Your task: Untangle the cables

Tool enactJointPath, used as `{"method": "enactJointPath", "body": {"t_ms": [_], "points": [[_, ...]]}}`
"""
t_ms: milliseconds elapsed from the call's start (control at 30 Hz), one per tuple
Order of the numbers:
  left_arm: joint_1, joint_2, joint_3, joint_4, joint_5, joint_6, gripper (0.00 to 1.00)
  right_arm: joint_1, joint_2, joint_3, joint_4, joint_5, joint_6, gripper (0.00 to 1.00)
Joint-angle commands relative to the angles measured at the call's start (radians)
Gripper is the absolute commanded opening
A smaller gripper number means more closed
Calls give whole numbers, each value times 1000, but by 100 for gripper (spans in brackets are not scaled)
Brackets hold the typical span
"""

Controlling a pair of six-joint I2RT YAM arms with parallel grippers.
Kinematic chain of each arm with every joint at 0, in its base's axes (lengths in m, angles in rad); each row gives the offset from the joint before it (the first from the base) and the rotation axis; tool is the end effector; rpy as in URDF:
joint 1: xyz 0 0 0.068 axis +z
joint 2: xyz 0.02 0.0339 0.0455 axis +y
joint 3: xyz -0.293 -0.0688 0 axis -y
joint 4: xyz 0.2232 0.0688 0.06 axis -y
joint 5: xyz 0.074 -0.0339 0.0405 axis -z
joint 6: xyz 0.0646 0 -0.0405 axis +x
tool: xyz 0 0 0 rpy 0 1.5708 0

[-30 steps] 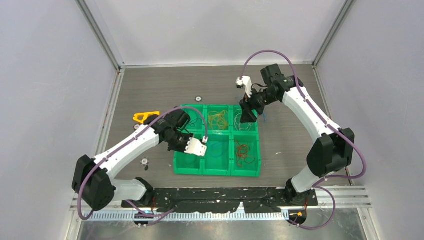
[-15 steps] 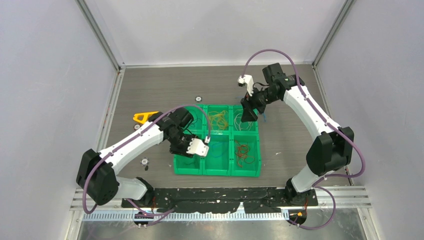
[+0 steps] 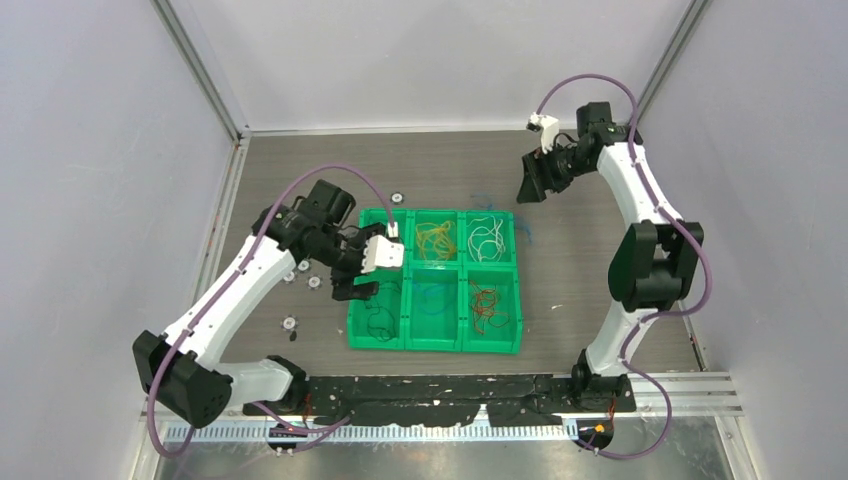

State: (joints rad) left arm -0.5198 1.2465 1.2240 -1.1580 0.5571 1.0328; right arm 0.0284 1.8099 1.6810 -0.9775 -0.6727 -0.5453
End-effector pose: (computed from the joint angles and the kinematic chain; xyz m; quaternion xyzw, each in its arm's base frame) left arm 0.1567 -0.1291 0.3270 0.6989 0.6356 -0.2136 0.2488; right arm 0.3729 0.0509 0.3176 -0.3328 0.8596 0.2550 0.2921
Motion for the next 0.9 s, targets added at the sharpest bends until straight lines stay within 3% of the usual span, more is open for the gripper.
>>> {"method": "enactJointPath", "body": {"t_ms": [0,433,767,867], "points": [[28,13,8,3,19,-49,82,-14,80,46,4,79,14,75],[33,53,29,74,27,-147,83,-14,264,96,10,176,-46,76],[33,72,39,60,20,-140,83,-96,208,36,-103,188,-189,75],[34,72,37,57,15,-138,83,-153,207,76,-179,115,-217,78]]}}
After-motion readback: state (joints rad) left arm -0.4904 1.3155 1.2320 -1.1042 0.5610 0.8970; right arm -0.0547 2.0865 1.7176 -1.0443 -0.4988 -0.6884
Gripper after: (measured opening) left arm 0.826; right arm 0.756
